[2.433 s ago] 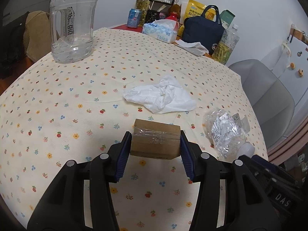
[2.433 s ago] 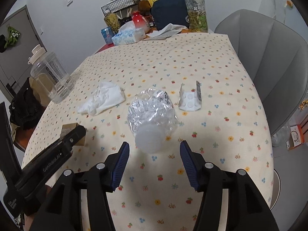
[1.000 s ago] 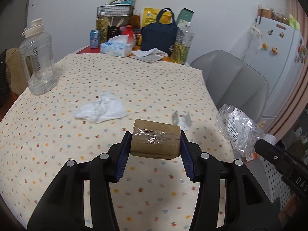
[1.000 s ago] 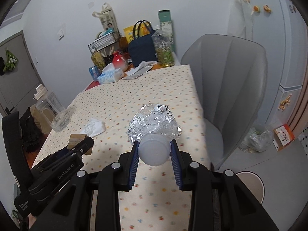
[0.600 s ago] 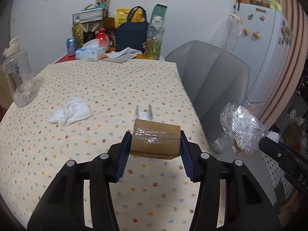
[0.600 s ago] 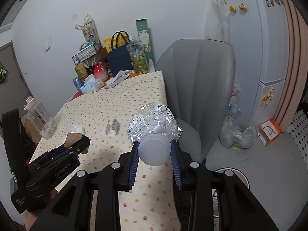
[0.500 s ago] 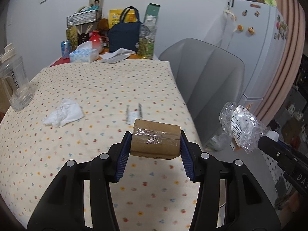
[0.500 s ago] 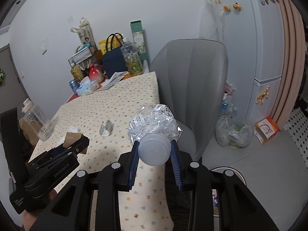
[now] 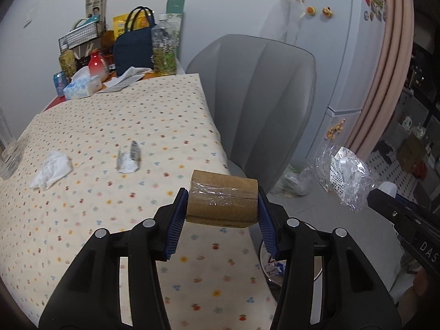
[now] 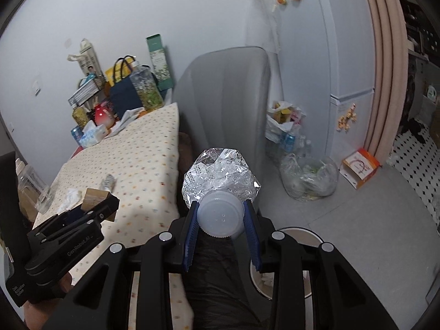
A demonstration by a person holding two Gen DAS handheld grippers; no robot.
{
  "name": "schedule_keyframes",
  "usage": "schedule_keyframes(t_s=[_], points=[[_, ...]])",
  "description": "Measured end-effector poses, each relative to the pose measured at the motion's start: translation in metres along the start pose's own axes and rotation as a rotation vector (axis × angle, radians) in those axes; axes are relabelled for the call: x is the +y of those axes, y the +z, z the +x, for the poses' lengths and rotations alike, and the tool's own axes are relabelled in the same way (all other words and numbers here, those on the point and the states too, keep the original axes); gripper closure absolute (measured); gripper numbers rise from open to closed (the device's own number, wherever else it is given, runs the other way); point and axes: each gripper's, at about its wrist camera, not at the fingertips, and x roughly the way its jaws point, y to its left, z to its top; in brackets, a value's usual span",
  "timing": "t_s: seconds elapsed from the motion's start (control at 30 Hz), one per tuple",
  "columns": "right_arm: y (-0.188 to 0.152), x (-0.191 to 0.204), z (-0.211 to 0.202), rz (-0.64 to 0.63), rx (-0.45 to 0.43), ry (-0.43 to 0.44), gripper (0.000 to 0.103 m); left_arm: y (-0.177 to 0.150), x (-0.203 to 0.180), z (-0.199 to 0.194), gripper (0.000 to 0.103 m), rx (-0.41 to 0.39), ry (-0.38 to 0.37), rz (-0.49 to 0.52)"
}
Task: Collect trash
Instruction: 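Carry the box and bottle in both tools toward the beige bin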
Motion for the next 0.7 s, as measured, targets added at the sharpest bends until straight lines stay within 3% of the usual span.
schedule_keyframes(t_s=[0.3,0.53,0.6,0.63,0.7], points=[[-0.009,-0.045,0.024,0.075,0.045,-0.042,0.071,-0.006,-0.025,0.021,0.054,0.04,-0.01,0.043],[-0.016,-0.059,0.043,0.113,0.078,-0.058,0.07,-0.008,-0.031,0.032,0.054,0.064,-0.009,0.054],[-0.018,-0.068,0.052,0.136,0.095,-0.078,0.065,-0.009,-0.034,0.034,0.054,0.068,-0.008,0.061],[-0.02,-0.073,0.056,0.153,0.107,-0.085,0.054,-0.009,-0.036,0.035,0.054,0.071,-0.008,0.065],[-0.022,-0.082,0.058,0.173,0.106,-0.099,0.048,-0.009,-0.039,0.037,0.054,0.074,-0.008,0.073]])
